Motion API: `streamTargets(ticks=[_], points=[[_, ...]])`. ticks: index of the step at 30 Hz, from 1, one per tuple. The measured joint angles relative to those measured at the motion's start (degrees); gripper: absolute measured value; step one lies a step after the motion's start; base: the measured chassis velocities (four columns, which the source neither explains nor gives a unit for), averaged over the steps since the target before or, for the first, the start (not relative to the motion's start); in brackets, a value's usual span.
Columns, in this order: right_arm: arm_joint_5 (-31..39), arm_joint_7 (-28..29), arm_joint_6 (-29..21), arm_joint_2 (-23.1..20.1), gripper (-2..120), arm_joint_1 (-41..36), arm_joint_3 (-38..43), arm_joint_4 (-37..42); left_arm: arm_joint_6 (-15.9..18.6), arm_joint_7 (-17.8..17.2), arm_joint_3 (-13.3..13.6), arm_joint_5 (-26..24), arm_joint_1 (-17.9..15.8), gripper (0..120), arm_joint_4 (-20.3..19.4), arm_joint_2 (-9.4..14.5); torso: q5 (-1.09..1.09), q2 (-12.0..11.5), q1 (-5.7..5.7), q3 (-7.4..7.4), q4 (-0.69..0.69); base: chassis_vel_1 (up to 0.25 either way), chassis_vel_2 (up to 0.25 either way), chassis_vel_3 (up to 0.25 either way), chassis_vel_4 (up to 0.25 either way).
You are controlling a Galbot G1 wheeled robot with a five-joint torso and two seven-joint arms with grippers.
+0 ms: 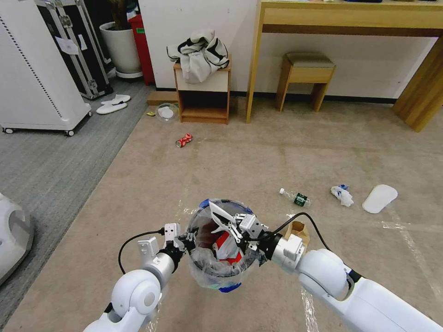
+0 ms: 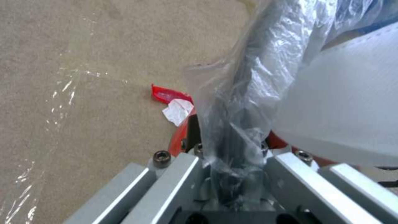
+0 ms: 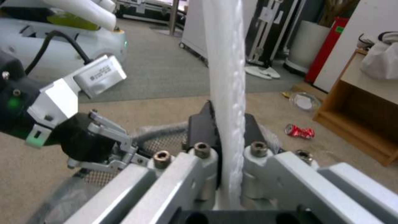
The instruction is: Pick up the trash bin and place the garbage on the floor into it.
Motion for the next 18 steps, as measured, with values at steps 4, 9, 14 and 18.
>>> streamTargets(ticks=[4,9,14,18], points=[[-0.2,-0.1,-0.2,0.0,18,0.0,-0.3,-0.1,0.1,-0.1,-0.1,-0.2,0.2,1,-0.1,-0.1,0.00,0.0,0.00,0.00,0.00,0.000,0.000,0.000,0.000],[-0.2,-0.2,-0.3,0.0,35,0.0,-0.5,-0.1,0.1,-0.2,-0.1,-0.2,0.4,1,-0.2,-0.1,0.00,0.0,0.00,0.00,0.00,0.000,0.000,0.000,0.000],[-0.2,-0.2,-0.6,-0.3,60,-0.1,-0.3,0.7,0.1,-0.2,-0.1,-0.2,0.4,1,-0.2,0.0,0.00,0.0,0.00,0.00,0.00,0.000,0.000,0.000,0.000],[-0.2,-0.2,-0.8,-0.5,71,-0.2,-0.2,1.0,0.1,-0.2,-0.1,-0.3,0.4,1,-0.2,0.1,0.00,0.0,0.00,0.00,0.00,0.000,0.000,0.000,0.000]])
